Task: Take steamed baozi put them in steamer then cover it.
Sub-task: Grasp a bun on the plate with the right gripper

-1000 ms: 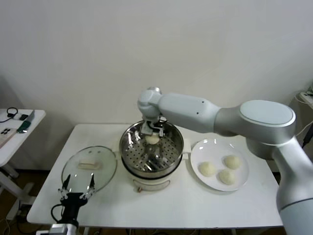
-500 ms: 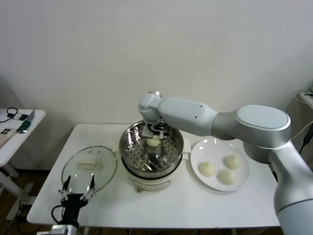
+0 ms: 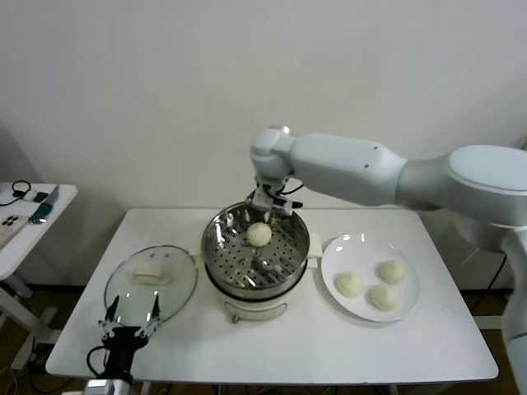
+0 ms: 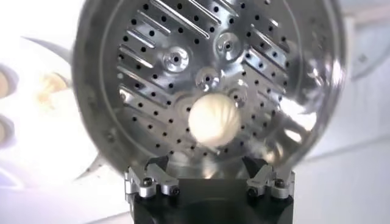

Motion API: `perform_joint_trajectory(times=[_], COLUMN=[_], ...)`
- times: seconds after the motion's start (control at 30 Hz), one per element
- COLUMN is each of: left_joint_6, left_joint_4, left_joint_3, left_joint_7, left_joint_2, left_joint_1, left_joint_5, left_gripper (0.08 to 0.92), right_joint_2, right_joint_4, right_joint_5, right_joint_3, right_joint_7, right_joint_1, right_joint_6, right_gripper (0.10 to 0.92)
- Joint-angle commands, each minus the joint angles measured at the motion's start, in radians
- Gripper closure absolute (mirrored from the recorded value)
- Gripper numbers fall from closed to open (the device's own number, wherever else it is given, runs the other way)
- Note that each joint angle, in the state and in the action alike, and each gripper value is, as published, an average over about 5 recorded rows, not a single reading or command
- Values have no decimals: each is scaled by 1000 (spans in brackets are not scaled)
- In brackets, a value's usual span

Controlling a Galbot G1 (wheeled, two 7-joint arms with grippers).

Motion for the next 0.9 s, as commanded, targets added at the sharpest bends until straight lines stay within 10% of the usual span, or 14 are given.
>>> perform_joint_trajectory(times=[0.03,0.43,0.9], left_joint_6=[2,1,-3], left_joint_4=[-6,-13,-16], left_joint_3=[5,16,8], left_joint_7=[0,0,-3], left_joint_2=[-4,-5,-12], left_joint_1=[5,6,30], left_joint_5=[-5,-3,-2], left_gripper=[177,177,177], right_joint_2=[-300,-573,-510], right_joint_4=[187,274,109], right_joint_5=[522,505,382], right_joint_3=[-214,-188,-5], right_joint_7=[204,120,73], right_joint_1=[205,25,-330], right_joint_6=[-382,-554,-526], right_gripper=[203,203,203])
